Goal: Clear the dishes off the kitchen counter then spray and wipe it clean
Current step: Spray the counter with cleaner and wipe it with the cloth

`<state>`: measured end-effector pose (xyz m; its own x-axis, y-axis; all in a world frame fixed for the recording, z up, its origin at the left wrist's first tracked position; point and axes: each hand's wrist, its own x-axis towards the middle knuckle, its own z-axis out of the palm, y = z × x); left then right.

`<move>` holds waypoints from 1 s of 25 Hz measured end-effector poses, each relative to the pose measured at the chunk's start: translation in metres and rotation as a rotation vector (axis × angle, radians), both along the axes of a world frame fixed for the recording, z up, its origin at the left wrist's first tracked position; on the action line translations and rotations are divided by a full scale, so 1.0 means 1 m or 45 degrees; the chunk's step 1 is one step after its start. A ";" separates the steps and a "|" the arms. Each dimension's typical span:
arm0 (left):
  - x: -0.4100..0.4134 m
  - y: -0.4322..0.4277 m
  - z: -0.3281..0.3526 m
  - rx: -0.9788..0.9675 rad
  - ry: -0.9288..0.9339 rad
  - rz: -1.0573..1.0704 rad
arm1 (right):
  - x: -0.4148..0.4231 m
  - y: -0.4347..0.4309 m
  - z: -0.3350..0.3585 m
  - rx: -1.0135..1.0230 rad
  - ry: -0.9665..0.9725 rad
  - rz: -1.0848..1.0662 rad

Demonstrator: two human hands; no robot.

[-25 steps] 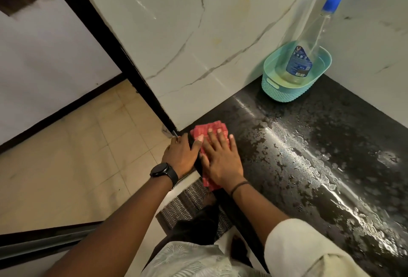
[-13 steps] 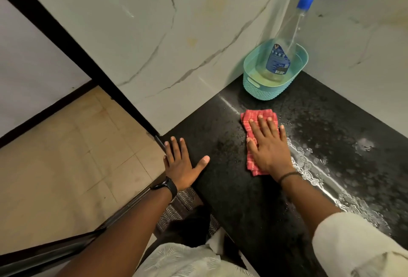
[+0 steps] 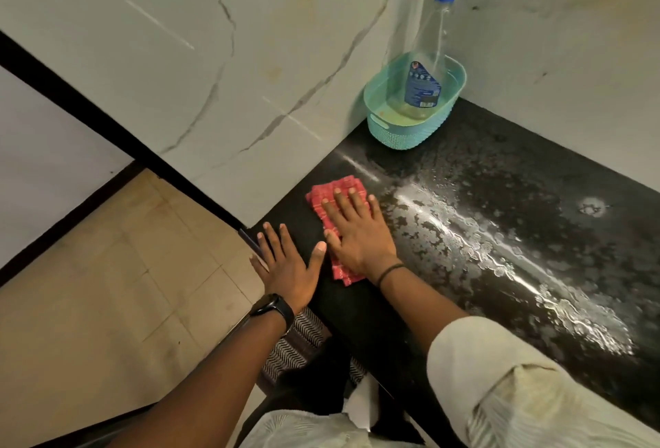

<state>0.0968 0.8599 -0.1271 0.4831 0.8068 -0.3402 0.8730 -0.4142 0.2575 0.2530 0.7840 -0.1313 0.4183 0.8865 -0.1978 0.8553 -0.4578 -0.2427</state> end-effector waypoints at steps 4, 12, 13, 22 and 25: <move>0.032 -0.025 0.000 0.132 -0.036 -0.296 | 0.015 -0.064 -0.005 0.011 -0.012 -0.089; 0.053 -0.040 -0.018 0.291 -0.098 -0.442 | 0.128 -0.077 -0.007 0.070 -0.080 -0.492; 0.053 -0.039 -0.020 0.297 -0.116 -0.445 | 0.139 -0.078 -0.009 0.069 -0.088 -0.531; 0.054 -0.041 -0.021 0.285 -0.145 -0.463 | 0.205 -0.066 -0.014 0.062 -0.097 -0.766; 0.053 -0.041 -0.022 0.279 -0.153 -0.461 | 0.233 -0.059 -0.014 0.051 -0.104 -0.793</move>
